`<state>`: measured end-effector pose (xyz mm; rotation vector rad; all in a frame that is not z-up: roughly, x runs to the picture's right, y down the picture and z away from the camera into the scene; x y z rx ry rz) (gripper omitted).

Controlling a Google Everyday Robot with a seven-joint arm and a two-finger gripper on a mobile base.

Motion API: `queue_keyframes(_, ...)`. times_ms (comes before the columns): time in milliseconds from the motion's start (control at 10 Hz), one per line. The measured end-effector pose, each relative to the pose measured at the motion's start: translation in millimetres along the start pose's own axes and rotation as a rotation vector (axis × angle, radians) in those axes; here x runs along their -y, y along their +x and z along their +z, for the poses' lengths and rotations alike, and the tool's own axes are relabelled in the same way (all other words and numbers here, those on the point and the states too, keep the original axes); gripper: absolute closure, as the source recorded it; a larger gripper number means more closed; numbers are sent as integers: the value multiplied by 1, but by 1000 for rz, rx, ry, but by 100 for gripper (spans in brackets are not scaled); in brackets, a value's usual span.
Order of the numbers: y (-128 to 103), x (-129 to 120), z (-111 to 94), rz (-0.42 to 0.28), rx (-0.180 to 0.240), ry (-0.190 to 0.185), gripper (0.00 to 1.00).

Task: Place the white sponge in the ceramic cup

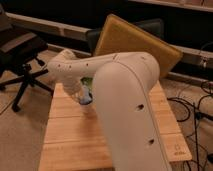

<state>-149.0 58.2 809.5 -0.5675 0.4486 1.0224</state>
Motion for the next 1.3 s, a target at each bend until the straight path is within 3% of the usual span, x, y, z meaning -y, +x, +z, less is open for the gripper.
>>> queue_keyframes(200, 0, 5, 9, 21, 13, -29, 74)
queue_keyframes(300, -1, 5, 10, 23, 17, -34, 70)
queue_keyframes(1300, -2, 5, 11, 20, 18, -31, 69)
